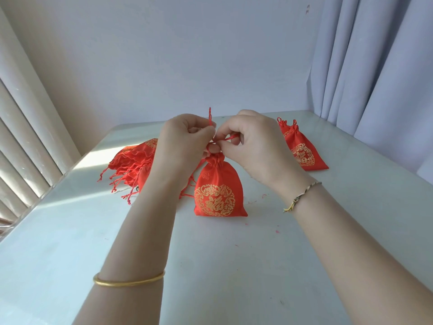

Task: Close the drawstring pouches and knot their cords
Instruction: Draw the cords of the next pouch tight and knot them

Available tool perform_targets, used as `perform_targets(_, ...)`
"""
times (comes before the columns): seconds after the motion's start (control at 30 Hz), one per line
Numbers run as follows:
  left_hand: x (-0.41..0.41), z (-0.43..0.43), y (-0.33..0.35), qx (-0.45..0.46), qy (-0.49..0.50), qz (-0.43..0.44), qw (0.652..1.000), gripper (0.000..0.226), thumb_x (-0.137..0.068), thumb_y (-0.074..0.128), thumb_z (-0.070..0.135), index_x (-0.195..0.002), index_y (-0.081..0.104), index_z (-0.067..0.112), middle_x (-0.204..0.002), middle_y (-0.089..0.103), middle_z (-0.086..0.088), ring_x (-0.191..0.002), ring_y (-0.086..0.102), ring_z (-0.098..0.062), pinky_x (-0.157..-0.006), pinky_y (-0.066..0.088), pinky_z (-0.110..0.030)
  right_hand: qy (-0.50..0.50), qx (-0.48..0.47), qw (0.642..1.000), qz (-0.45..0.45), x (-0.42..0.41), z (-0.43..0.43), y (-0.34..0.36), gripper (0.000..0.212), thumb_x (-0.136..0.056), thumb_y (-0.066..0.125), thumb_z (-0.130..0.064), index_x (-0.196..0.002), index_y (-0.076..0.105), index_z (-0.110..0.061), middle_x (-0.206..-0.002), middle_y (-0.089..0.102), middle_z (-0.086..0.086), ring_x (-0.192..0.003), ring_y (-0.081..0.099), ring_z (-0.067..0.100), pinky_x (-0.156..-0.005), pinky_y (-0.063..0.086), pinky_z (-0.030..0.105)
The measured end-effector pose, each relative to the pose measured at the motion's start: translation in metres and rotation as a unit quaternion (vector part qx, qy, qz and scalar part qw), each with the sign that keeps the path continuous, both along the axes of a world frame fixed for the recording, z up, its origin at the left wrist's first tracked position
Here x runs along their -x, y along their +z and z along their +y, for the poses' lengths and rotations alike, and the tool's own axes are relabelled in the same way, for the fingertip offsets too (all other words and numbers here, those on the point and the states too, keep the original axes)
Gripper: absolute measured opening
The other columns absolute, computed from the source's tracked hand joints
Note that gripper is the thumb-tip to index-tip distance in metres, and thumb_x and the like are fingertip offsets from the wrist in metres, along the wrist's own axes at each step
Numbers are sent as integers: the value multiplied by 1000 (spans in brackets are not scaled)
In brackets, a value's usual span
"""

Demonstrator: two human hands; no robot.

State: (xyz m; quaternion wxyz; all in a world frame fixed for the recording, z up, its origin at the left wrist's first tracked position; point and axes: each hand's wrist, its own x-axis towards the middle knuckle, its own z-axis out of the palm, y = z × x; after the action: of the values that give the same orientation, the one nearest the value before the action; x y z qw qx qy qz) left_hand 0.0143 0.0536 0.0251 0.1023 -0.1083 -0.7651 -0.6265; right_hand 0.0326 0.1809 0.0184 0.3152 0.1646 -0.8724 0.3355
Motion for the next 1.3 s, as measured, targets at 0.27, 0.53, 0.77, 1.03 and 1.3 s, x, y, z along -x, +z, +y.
perform_targets(0.27,-14,3,7,76,-15,34,996,60,-78,67,-2,-126,46,26,-97,51,0,-65,60,-6,-66,52,-26,-1,64,995,-73,2,7,2,6,-80,66,-10,-77,71,-9,-59,53,-18,-55,50,-9,-55,35,5)
perform_targets(0.53,-13,14,-2,179,48,136,973,45,-81,54,-4,-117,45,22,-116,41,-1,-85,58,-6,-70,43,-12,17,181,976,-122,3,9,-3,7,-79,67,-11,-72,69,-13,-57,56,-10,-51,47,-1,-54,37,12)
perform_targets(0.77,-8,2,7,194,79,185,960,35,-73,48,-6,-74,60,26,-111,54,0,-98,53,-9,-72,39,-6,16,333,917,-220,5,15,-2,19,-80,62,-6,-61,59,-10,-50,44,-4,-44,31,10,-44,25,21)
perform_targets(1.03,-13,13,0,256,40,177,950,20,-77,61,12,-89,68,27,-111,47,6,-116,38,-13,-94,41,-30,46,449,837,-308,2,16,2,23,-83,58,-7,-60,54,-9,-55,45,2,-46,34,11,-38,29,17)
perform_targets(1.3,-8,11,-3,265,50,176,947,16,-79,68,27,-95,68,24,-110,44,7,-116,41,-13,-93,44,-33,81,450,825,-331,2,18,2,20,-83,60,-8,-63,56,-9,-56,46,2,-47,35,11,-41,31,19)
